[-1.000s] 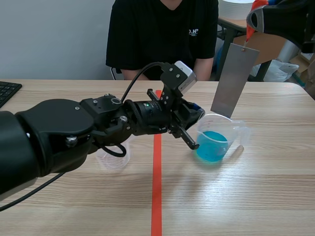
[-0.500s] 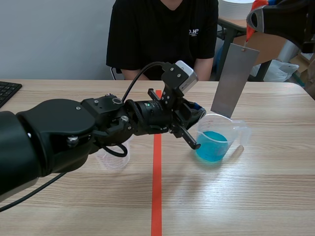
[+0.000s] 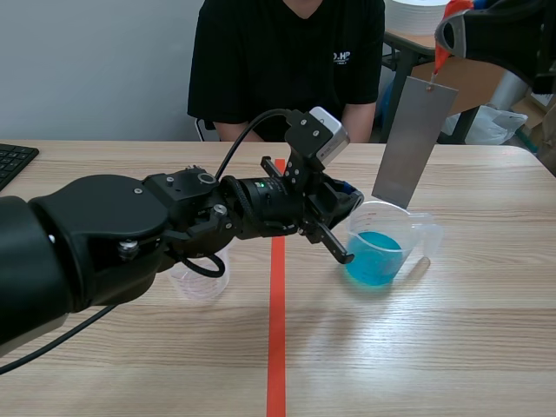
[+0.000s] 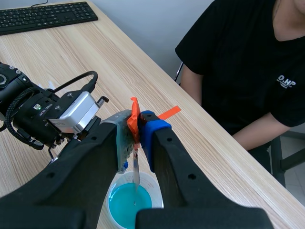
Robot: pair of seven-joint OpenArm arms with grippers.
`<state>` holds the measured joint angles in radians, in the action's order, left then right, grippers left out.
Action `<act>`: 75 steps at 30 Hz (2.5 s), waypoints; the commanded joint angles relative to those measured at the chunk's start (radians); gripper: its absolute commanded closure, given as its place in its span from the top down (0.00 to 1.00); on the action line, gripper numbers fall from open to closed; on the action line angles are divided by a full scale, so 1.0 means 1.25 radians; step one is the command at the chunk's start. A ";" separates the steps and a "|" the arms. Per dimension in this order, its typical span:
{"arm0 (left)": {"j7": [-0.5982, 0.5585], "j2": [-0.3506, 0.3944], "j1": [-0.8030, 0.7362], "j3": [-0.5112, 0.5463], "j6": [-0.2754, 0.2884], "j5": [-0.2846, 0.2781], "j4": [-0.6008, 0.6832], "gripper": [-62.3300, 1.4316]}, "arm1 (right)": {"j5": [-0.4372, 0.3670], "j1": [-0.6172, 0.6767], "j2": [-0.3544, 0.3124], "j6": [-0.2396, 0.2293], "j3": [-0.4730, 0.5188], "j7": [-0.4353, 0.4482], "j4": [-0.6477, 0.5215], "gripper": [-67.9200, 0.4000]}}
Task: Do the redox reaction experiment.
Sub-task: 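Raise the plate and point at it, then lower the plate into the blue solution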
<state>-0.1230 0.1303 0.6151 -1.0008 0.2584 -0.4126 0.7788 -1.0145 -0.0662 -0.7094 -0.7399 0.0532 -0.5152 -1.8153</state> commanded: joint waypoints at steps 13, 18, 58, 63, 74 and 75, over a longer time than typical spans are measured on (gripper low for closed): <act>-0.020 0.036 0.011 0.009 0.000 -0.020 0.034 0.10 | -0.009 -0.011 -0.009 -0.005 0.011 0.012 -0.011 0.02; -0.014 0.124 -0.021 0.023 -0.002 -0.026 0.128 0.10 | -0.009 -0.011 -0.009 -0.005 0.011 0.012 -0.011 0.02; -0.111 0.339 -1.346 0.847 -0.172 -0.032 0.586 0.10 | -0.002 -0.009 -0.009 -0.005 -0.020 0.023 0.033 0.02; -0.110 0.277 -1.346 0.847 -0.172 -0.032 0.576 0.10 | 0.025 -0.009 -0.009 -0.005 -0.043 0.061 0.057 0.02; -0.111 0.213 -1.345 0.847 -0.170 -0.032 0.576 0.10 | 0.118 -0.009 -0.009 -0.005 -0.104 0.171 0.105 0.02; -0.111 0.213 -1.345 0.847 -0.170 -0.032 0.576 0.10 | 0.126 -0.009 -0.009 -0.005 -0.109 0.182 0.113 0.02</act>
<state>-0.2516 0.3962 -1.0687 0.0639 0.0448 -0.4465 1.4872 -0.8486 -0.0658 -0.7090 -0.7399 -0.0868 -0.3073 -1.6810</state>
